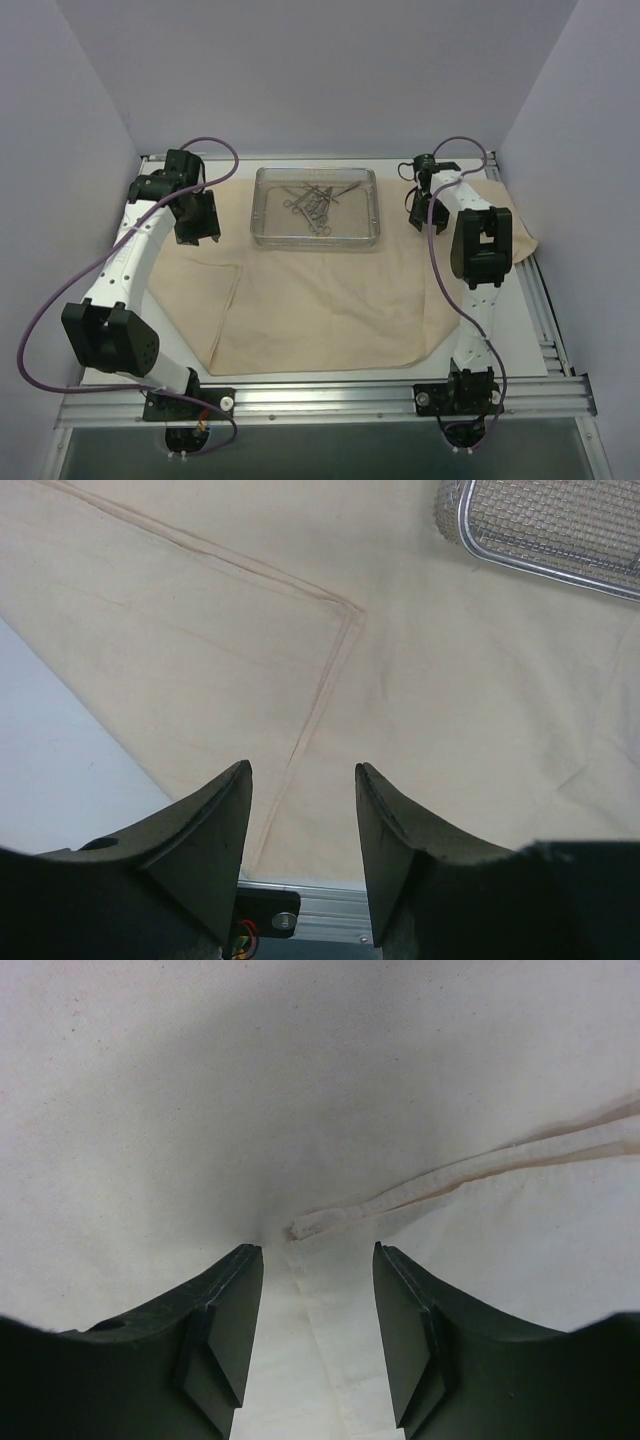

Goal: Open and lay out the surgical kit
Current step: Open the surgical kit at the center of the board.

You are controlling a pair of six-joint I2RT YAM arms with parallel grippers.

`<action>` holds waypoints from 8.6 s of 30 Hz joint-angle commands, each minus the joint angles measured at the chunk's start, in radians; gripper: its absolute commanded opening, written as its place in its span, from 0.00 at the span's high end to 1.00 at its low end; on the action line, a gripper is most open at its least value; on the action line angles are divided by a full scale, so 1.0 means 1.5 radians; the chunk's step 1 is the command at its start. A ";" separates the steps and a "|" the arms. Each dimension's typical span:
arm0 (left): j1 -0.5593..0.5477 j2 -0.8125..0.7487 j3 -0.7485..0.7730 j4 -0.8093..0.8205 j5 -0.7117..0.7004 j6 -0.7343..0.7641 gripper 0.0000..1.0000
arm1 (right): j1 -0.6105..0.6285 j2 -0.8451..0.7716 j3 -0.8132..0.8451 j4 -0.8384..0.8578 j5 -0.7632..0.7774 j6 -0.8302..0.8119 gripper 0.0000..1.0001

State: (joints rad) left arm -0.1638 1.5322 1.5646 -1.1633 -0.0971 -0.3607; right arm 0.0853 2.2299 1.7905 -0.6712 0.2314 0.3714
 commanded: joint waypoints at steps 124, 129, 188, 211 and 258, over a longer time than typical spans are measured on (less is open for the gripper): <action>0.247 -0.264 -0.129 -0.169 -0.267 -0.194 0.46 | 0.235 -0.303 -0.003 0.006 -0.284 0.038 0.00; 0.258 -0.284 -0.074 -0.242 -0.358 -0.231 0.30 | 0.281 -0.325 -0.040 0.024 -0.312 0.061 0.00; 0.401 0.214 -0.161 0.106 -0.170 0.173 0.21 | 0.228 -0.316 -0.063 -0.006 -0.300 0.015 0.00; 0.469 0.344 -0.164 0.129 -0.093 0.205 0.37 | 0.201 -0.319 -0.095 0.013 -0.315 0.034 0.00; 0.533 0.070 -0.048 -0.278 -0.401 -0.287 0.98 | 0.226 -0.475 -0.252 0.130 -0.374 0.084 0.00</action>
State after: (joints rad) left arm 0.5911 1.6997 1.5028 -1.3437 -0.5762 -0.6273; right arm 0.4011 1.5848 1.4216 -0.5114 -0.2996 0.4973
